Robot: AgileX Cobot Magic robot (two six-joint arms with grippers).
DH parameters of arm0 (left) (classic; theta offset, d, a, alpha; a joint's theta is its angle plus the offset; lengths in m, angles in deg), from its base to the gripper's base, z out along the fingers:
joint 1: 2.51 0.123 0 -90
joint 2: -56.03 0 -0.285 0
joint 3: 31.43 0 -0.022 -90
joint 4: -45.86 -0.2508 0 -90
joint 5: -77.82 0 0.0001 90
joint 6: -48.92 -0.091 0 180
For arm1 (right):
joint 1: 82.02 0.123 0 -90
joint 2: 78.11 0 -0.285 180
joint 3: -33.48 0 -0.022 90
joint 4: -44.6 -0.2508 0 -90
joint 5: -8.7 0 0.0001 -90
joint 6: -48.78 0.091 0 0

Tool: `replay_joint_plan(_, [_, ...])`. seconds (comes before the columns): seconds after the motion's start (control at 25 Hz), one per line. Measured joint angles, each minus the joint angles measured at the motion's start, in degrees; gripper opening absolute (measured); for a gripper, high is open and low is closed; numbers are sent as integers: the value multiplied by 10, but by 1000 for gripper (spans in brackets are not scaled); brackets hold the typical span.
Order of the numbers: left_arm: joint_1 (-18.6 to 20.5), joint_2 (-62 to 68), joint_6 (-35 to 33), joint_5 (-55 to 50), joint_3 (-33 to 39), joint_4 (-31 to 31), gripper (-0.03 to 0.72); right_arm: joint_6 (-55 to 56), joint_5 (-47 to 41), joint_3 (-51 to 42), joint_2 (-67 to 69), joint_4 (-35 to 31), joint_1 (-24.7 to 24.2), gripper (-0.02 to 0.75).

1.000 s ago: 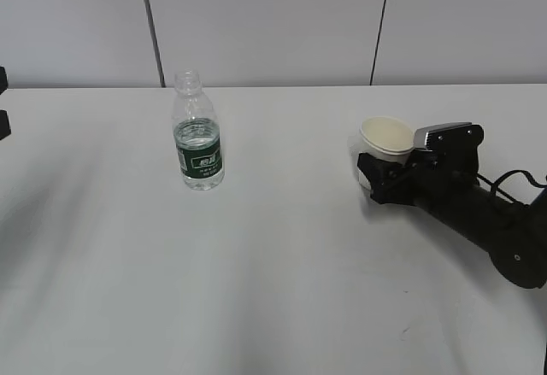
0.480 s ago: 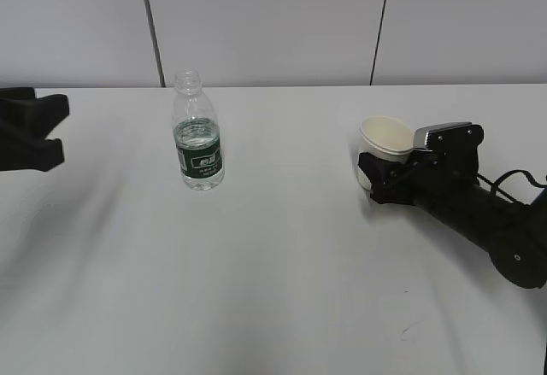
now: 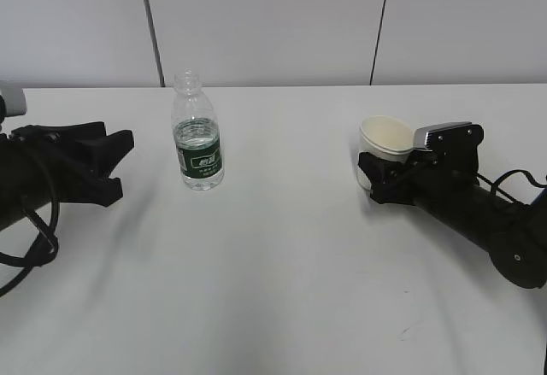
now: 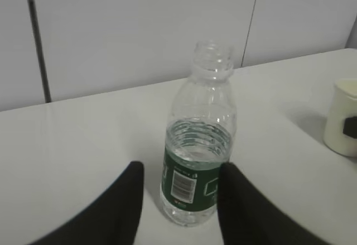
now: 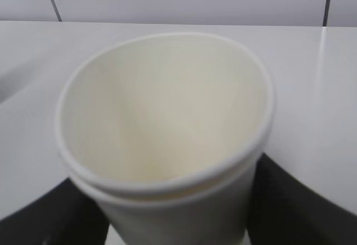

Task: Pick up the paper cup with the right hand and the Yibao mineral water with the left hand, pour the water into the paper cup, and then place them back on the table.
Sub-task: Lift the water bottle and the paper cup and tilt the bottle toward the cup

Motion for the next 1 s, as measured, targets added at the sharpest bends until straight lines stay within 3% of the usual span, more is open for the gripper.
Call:
replay_joint_plan(0.24, [0,91,0,35,-31,-11,492,0,0,0,0,0,0,501])
replay_joint_plan(0.36, [0,119,0,38,-62,-13,546,0,0,0,0,0,0,501])
replay_joint_plan(1.0, [-20,217,0,28,-190,-56,563,0,1,0,0,0,0,500])
